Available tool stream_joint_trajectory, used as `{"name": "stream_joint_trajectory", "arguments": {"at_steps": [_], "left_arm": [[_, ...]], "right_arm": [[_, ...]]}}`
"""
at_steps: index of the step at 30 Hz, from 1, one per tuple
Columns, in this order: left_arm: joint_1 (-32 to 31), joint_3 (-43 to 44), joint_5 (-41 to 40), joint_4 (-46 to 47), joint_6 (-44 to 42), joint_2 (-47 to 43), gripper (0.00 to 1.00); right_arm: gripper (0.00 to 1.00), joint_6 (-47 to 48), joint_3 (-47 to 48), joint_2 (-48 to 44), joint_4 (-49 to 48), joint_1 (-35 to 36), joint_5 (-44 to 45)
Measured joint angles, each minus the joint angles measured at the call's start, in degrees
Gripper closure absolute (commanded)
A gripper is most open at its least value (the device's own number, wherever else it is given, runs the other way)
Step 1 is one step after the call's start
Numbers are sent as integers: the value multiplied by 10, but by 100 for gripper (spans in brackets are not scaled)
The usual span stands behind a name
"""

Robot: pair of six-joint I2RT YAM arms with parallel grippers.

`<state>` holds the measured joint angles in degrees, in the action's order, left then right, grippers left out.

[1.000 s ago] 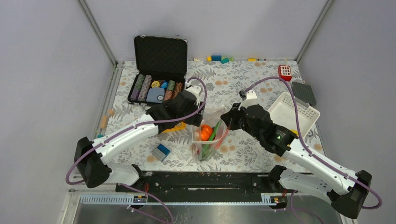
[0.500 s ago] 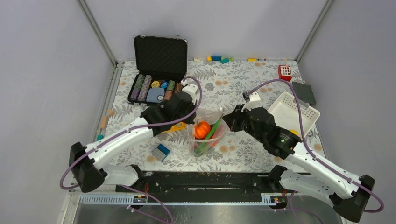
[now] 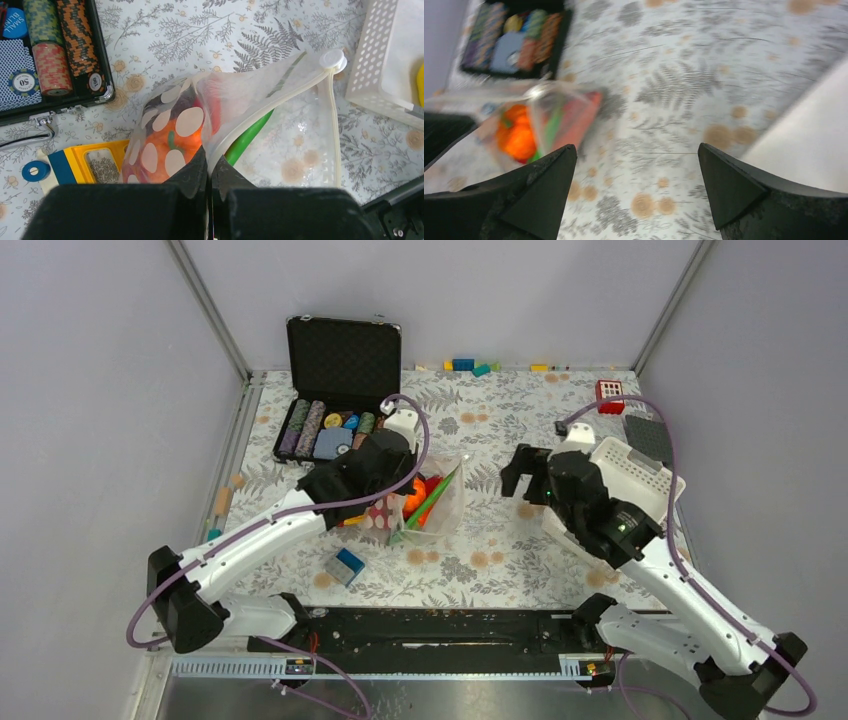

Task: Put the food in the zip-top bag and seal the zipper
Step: Pick up the fake fruit from the bin.

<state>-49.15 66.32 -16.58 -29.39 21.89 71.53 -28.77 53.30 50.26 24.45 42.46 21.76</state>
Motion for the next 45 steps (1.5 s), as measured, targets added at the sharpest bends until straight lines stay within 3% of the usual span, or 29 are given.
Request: {"name": "stream_joint_trajectory", "arguments": {"at_steps": [10, 15, 24, 31, 45], "left_arm": [[3, 48, -20, 15, 0, 72, 100], [7, 60, -17, 27, 0, 92, 100], [11, 60, 9, 35, 0, 94, 100], [11, 60, 24, 34, 6, 111, 100], [11, 87, 57, 18, 26, 139, 100]], "right_arm": [[0, -33, 0, -15, 144, -274, 27], [0, -49, -21, 15, 180, -369, 29], [0, -87, -73, 114, 194, -410, 59], [0, -93, -118, 170, 153, -452, 57], [0, -92, -117, 286, 43, -529, 10]]}}
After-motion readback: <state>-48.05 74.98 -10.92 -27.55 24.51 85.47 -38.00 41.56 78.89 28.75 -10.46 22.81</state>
